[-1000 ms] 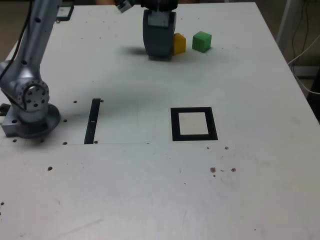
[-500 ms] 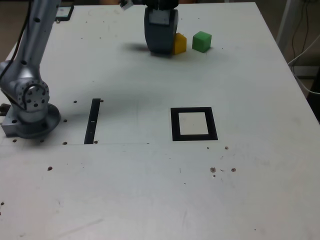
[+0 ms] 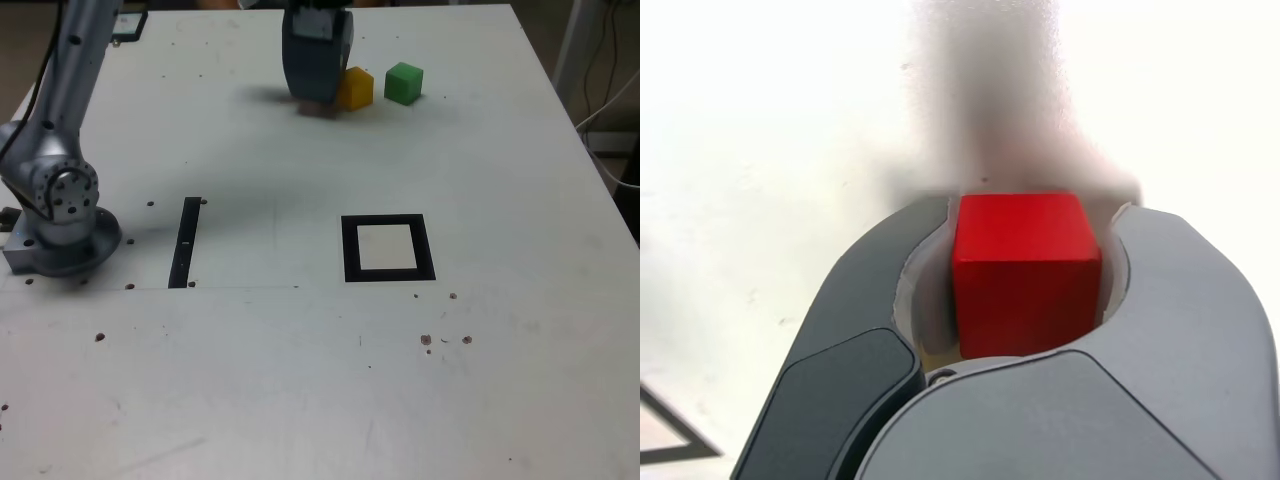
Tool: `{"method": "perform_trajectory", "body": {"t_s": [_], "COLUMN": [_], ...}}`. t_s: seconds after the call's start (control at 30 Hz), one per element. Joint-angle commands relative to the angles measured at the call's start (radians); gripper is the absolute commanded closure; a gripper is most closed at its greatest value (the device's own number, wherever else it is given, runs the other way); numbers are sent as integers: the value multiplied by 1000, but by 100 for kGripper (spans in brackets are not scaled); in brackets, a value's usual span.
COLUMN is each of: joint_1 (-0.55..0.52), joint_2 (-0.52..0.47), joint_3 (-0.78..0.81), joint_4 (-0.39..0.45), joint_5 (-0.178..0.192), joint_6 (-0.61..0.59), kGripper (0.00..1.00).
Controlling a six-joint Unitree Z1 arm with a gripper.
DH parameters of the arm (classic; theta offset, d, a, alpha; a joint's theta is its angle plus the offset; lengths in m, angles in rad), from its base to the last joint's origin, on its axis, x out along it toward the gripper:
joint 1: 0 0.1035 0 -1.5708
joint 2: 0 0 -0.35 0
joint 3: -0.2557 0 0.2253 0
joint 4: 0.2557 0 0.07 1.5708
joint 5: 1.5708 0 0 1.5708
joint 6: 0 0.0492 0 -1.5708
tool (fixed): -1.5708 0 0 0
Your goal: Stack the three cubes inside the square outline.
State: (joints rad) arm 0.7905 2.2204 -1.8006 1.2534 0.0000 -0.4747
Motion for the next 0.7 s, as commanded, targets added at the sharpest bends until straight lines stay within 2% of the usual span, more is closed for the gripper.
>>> {"method": "perform_trajectory", "body": {"t_s": [0.0,0.23,0.47,0.57,0.67], "joint_1": [2,2,-10,-34,-76], "joint_2": [-3,-35,-113,-134,-163], "joint_3": [-29,-138,-190,-175,-135], "joint_4": [38,154,274,308,323], "joint_5": [-5,-26,-32,-18,16], "joint_6": [13,72,199,273,334], "kGripper": [62,62,62,61,61]}}
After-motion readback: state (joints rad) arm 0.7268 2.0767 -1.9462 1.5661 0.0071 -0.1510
